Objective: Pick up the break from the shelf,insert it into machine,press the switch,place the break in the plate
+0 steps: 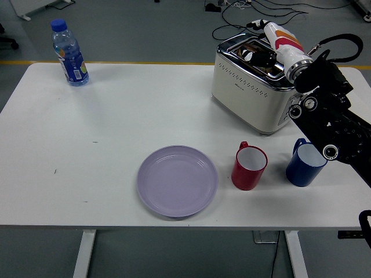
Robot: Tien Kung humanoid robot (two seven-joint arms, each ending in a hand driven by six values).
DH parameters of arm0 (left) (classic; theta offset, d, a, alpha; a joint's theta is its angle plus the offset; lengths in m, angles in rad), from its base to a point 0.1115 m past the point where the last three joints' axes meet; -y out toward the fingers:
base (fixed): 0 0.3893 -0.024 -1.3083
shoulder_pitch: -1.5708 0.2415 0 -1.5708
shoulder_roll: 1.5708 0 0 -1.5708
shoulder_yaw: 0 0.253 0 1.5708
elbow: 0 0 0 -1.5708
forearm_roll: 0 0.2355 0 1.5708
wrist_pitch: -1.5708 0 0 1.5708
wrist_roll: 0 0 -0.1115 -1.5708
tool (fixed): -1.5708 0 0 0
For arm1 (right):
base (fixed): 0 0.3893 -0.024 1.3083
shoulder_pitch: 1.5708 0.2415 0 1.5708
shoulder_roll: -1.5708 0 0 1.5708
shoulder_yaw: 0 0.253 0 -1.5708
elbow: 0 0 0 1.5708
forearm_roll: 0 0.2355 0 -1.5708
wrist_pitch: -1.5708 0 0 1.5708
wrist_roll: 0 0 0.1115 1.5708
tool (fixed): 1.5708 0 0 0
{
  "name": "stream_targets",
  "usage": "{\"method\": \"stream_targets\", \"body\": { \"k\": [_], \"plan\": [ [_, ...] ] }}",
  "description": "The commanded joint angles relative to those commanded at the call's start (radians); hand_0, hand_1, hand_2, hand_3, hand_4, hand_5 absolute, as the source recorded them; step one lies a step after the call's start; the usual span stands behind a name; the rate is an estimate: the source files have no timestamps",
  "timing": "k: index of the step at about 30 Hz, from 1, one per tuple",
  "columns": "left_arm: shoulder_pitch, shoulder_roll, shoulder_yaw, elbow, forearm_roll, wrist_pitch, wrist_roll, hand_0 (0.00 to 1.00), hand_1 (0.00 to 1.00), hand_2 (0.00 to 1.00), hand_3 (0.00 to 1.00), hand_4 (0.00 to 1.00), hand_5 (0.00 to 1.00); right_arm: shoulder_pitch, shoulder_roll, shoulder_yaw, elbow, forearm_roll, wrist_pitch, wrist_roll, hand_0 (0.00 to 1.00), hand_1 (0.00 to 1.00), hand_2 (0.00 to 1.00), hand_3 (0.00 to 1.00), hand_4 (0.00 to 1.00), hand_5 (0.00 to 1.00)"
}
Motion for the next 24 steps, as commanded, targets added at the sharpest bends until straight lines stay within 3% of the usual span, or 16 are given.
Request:
{"method": "stream_targets", "body": {
  "k": [12, 18, 19, 24],
  "plan": [
    [-0.002, 0.005, 0.020, 0.000, -0.027, 0.004, -0.009, 0.664, 0.640, 0.633, 0.588, 0.345, 0.937, 0.041, 0.019, -0.058, -0.097, -0.062, 0.004, 0.000, 0.821, 0.749, 0.820, 0.834, 0.679, 0.352],
    [-0.003, 0.007, 0.028, 0.000, -0.035, 0.005, -0.011, 0.664, 0.639, 0.633, 0.588, 0.346, 0.937, 0.065, 0.044, -0.076, -0.150, -0.083, -0.015, 0.003, 0.791, 0.735, 0.787, 0.824, 0.679, 0.351],
    [-0.003, 0.007, 0.028, 0.000, -0.035, 0.005, -0.010, 0.662, 0.638, 0.631, 0.587, 0.345, 0.935, 0.070, 0.050, -0.077, -0.162, -0.091, -0.021, 0.004, 0.704, 0.672, 0.698, 0.765, 0.674, 0.350],
    [-0.003, 0.009, 0.030, 0.000, -0.035, 0.005, -0.010, 0.662, 0.638, 0.631, 0.587, 0.345, 0.935, 0.092, 0.070, -0.092, -0.212, -0.148, -0.039, 0.005, 0.704, 0.672, 0.698, 0.765, 0.674, 0.350]
  ]
}}
